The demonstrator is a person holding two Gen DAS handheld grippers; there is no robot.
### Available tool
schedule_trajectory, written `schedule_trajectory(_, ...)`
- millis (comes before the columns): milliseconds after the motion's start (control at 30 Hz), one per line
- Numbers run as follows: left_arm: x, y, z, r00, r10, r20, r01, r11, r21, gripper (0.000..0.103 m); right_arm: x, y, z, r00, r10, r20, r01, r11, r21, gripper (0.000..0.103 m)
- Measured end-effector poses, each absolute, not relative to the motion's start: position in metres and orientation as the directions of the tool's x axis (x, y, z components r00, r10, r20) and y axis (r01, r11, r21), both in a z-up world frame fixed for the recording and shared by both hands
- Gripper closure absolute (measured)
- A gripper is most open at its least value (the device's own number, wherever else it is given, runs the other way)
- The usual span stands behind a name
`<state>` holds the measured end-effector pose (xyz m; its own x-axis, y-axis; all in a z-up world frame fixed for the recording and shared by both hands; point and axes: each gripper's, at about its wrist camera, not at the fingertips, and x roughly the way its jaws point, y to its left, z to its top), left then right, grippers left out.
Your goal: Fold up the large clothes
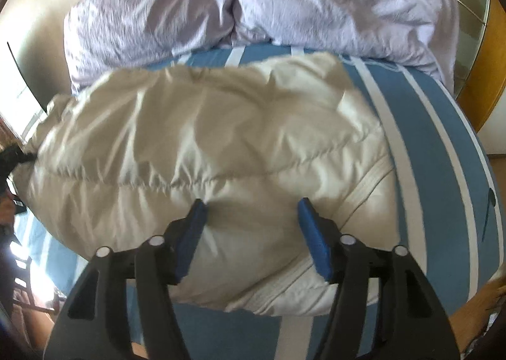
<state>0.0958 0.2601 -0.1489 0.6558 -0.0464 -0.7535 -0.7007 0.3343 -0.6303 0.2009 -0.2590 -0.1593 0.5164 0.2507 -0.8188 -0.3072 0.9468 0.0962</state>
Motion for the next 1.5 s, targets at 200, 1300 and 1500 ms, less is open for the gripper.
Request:
schedule_trajectory(200,0.097,0.255,-0.132,0.710,-0.056,-0.701,-0.643,0.354,-0.680,0.069,0.199,-0.245,-0.182,0.518,0.184,-0.836,-0.317,0.948,0.012,0.034)
schedule_trajectory(1300,0.165,-0.008,0.028,0.771,-0.472,-0.428,-0.037,0.638,-0.770,0.074,0.204,-0.248,-0.196,0.522,0.167,-0.836,-0.280,0.960,0.017,0.032)
schedule_trajectory(1500,0.179,-0.050,0.021,0.715,-0.502,-0.486,0.000,0.695,-0.719,0.074,0.202,-0.254,-0.195,0.522,0.199,-0.829,-0.291,0.956,0.047,0.032)
